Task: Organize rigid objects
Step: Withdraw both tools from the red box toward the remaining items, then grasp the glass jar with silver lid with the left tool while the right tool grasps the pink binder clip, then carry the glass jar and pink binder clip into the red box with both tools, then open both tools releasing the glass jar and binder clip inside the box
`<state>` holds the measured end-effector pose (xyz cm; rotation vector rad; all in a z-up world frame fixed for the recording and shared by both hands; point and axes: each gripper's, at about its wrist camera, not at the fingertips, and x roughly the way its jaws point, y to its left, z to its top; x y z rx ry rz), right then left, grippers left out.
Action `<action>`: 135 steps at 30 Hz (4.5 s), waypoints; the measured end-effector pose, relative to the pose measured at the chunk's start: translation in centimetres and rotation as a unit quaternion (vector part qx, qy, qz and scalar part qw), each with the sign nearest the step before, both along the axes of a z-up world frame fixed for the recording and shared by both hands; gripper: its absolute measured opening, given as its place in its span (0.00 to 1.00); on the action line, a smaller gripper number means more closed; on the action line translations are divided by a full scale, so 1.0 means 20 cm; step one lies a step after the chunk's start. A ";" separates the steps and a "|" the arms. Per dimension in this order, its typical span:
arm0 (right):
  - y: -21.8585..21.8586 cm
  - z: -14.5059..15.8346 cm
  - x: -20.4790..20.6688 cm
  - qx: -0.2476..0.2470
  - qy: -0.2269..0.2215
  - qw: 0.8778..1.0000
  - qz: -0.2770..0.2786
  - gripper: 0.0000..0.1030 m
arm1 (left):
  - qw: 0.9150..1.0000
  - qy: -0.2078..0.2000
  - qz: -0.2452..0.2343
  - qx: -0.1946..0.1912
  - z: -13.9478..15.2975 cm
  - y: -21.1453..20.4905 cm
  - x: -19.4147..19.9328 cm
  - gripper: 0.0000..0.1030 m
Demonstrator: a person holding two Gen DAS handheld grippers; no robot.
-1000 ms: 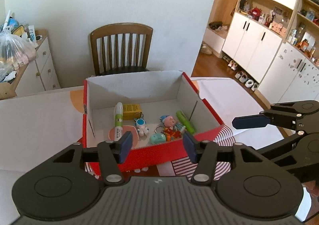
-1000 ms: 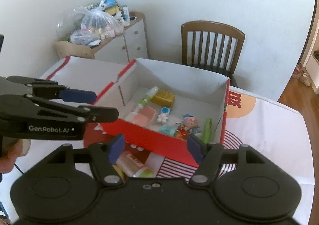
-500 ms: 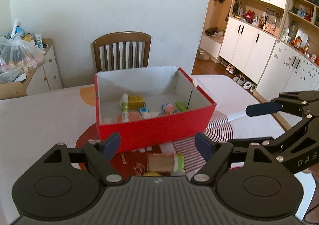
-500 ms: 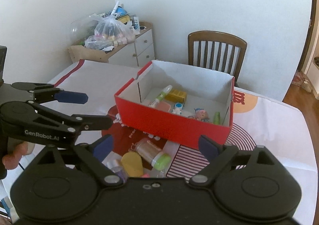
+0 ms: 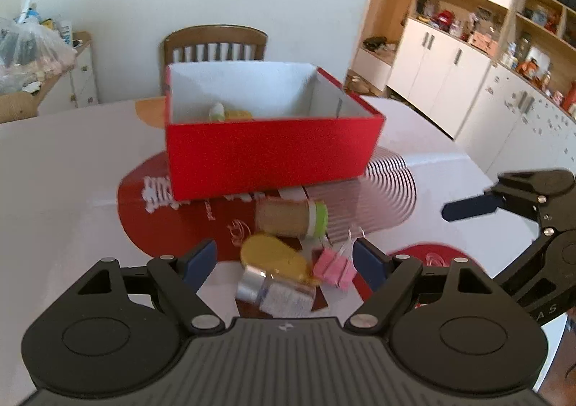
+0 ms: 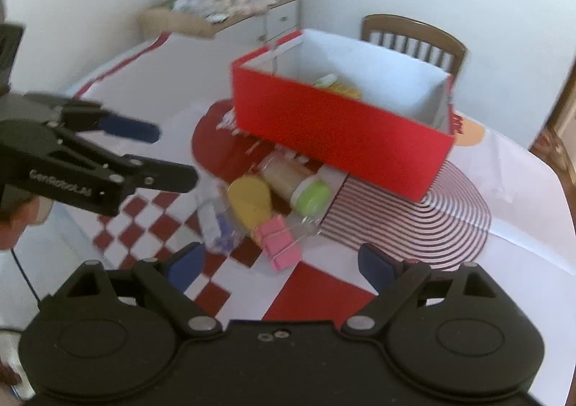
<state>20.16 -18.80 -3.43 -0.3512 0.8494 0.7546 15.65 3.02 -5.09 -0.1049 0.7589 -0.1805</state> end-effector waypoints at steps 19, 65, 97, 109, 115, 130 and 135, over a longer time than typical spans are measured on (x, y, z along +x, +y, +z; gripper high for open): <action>0.12 -0.34 0.08 -0.053 0.006 0.997 0.054 0.63 | 0.999 0.025 -0.035 0.030 -0.34 -0.05 0.05 0.80; 0.10 -0.23 0.07 0.006 0.031 0.999 -0.023 0.27 | 0.999 0.034 -0.005 -0.028 -0.31 -0.01 0.02 0.71; -0.02 0.42 0.26 0.068 -0.064 0.993 -0.075 0.27 | 0.996 -0.065 0.035 -0.041 0.38 0.01 0.23 0.71; 0.00 0.41 0.51 0.061 -0.075 0.993 -0.071 0.27 | 0.998 -0.055 0.039 -0.001 0.36 -0.01 0.51 0.71; 0.04 0.34 0.69 0.043 -0.071 0.994 -0.068 0.27 | 0.998 -0.037 0.043 0.021 0.31 -0.01 0.73 0.71; 0.20 0.03 1.13 -0.008 -0.021 0.998 -0.050 0.27 | 0.995 0.051 0.079 0.040 0.05 0.07 1.19 0.71; 0.26 -0.07 1.17 -0.025 0.000 0.998 -0.054 0.27 | 0.990 0.093 0.083 0.060 -0.04 0.06 1.27 0.71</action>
